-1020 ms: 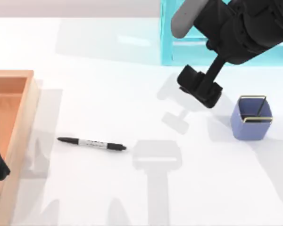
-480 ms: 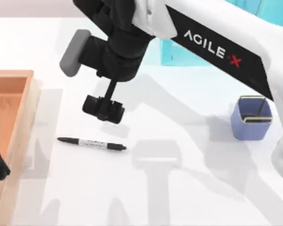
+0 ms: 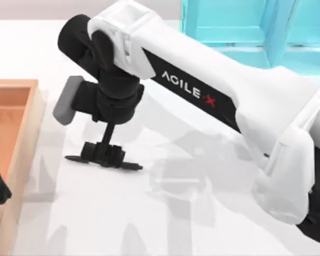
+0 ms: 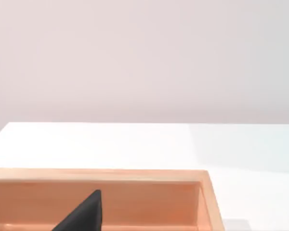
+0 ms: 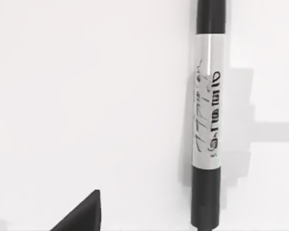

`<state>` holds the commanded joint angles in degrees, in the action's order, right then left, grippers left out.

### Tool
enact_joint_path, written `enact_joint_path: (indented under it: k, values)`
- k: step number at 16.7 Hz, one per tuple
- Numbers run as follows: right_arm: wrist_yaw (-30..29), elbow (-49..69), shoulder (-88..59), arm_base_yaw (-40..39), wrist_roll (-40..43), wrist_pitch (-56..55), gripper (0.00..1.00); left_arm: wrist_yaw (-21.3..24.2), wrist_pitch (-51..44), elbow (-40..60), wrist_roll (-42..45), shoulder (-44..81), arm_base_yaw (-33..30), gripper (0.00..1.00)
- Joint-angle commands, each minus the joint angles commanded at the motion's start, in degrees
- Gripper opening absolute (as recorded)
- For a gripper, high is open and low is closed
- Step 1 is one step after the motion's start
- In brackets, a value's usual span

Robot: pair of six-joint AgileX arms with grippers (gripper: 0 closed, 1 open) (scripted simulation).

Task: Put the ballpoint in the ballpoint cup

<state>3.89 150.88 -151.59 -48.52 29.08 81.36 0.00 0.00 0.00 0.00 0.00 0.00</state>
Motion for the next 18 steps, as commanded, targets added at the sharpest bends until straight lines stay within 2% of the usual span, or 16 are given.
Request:
enact_joint_path:
  k: [6, 15, 18]
  values:
    - [0.0, -0.8, -0.2, 0.2, 0.0, -1.0, 1.0, 0.0, 0.0, 0.0, 0.0, 0.0, 0.0, 1.0]
    - [-0.2, -13.4, -3.8, -0.8, -0.8, -17.3, 1.0, 0.0, 0.0, 0.0, 0.0, 0.0, 0.0, 1.0]
    - [-0.2, -14.5, -4.1, -0.9, -0.9, -18.7, 1.0, 0.0, 0.0, 0.0, 0.0, 0.0, 0.0, 1.0]
